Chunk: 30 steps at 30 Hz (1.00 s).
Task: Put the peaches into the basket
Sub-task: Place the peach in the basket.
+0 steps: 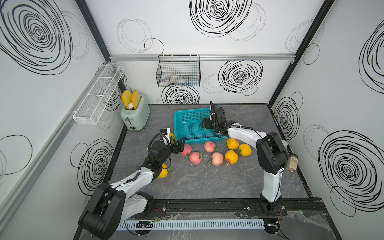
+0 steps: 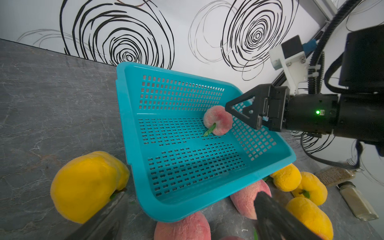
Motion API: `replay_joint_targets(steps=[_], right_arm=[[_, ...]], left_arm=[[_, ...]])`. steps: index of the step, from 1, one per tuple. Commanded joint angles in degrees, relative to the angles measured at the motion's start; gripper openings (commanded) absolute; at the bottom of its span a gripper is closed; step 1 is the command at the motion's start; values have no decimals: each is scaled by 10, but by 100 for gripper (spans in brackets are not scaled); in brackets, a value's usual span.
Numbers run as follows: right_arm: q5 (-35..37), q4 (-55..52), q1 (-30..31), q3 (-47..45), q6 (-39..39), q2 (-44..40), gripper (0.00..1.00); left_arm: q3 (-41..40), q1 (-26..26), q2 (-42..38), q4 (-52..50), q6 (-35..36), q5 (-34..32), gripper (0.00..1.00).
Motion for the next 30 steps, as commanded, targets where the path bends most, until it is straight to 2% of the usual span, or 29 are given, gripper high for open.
replay_joint_targets(steps=[1, 6, 14, 18, 22, 30], right_arm=[[-38, 38, -15, -46, -28, -52, 86], [-64, 69, -38, -138, -39, -128, 86], [-57, 108, -38, -314, -30, -297, 86], [-46, 155, -39, -397, -50, -365, 86], [-29, 184, -41, -450, -63, -406, 86], [-43, 271, -45, -549, -38, -456, 86]], left_arm=[[15, -1, 17, 14, 4, -5, 98], [13, -2, 15, 9, 1, -20, 98], [11, 5, 7, -7, 4, -79, 98], [45, 44, 17, -73, -24, -39, 98], [36, 82, -23, -113, -56, -24, 98], [34, 167, -79, -173, -116, 62, 98]])
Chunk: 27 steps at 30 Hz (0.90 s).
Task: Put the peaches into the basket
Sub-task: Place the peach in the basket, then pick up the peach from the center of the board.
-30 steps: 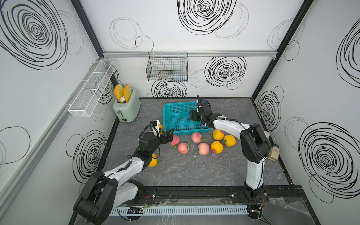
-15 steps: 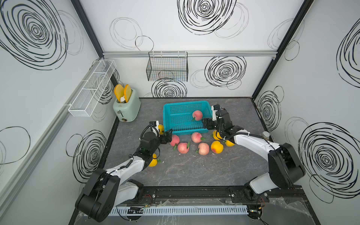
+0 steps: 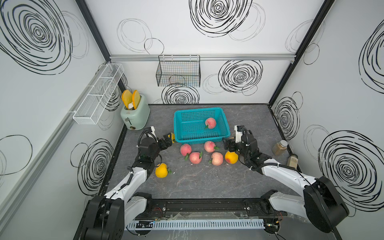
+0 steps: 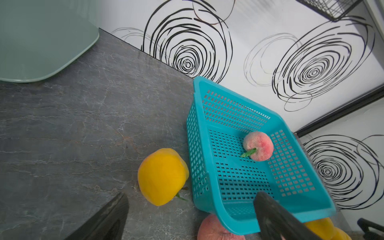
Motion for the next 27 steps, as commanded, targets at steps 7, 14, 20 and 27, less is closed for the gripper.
replay_joint_targets(steps=[7, 14, 20, 27], right_arm=[[35, 94, -12, -80, 23, -69, 86], [76, 131, -12, -128, 33, -113, 86], [141, 136, -13, -157, 49, -139, 86], [147, 140, -13, -166, 56, -162, 85]], left_arm=[[53, 103, 29, -77, -84, 175, 98], [85, 111, 65, -113, -103, 181, 98], [108, 98, 117, -137, -103, 179, 98], [157, 83, 171, -169, -104, 161, 98]])
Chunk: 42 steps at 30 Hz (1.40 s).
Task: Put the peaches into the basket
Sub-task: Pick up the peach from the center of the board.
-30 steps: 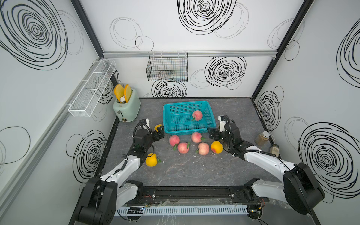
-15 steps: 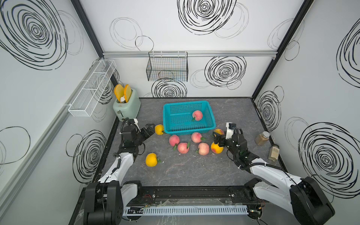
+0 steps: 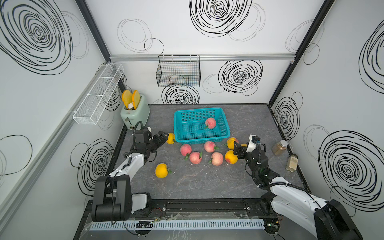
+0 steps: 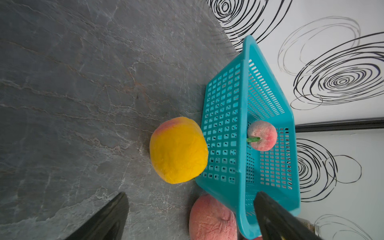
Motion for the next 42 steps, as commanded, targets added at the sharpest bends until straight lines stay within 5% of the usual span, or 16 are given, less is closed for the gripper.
replay_joint_targets(steps=[1, 26, 42], right_arm=[[21, 23, -2, -5, 11, -10, 85], [23, 14, -2, 7, 13, 13, 85], [22, 13, -1, 15, 9, 34, 86]], left_arm=[[42, -8, 25, -16, -7, -7, 98], [131, -80, 131, -82, -27, -153, 98], [157, -109, 194, -70, -54, -159, 98]])
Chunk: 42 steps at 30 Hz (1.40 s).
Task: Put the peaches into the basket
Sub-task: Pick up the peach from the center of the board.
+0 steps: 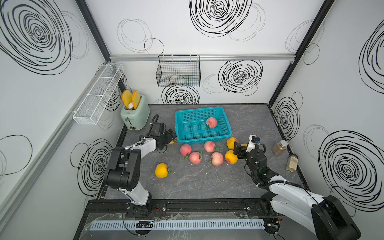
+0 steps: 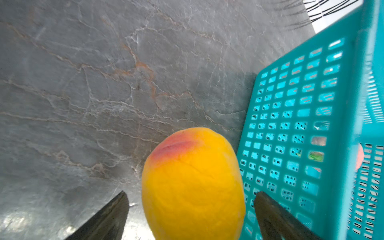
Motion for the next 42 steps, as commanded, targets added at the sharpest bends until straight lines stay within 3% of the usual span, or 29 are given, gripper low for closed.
replay_joint_targets(steps=[1, 11, 21, 28, 42], right_arm=[[4, 7, -2, 14, 0, 1, 85], [7, 6, -2, 13, 1, -3, 86], [-1, 4, -1, 20, 0, 14, 86], [14, 14, -1, -1, 4, -24, 85], [18, 14, -1, -2, 2, -24, 85]], left_arm=[[17, -5, 10, 17, -15, -10, 98], [2, -2, 10, 29, -17, -11, 85], [-20, 18, -17, 41, 0, 14, 59], [-39, 31, -24, 73, 18, 68, 54], [-42, 34, -23, 92, 30, 95, 49]])
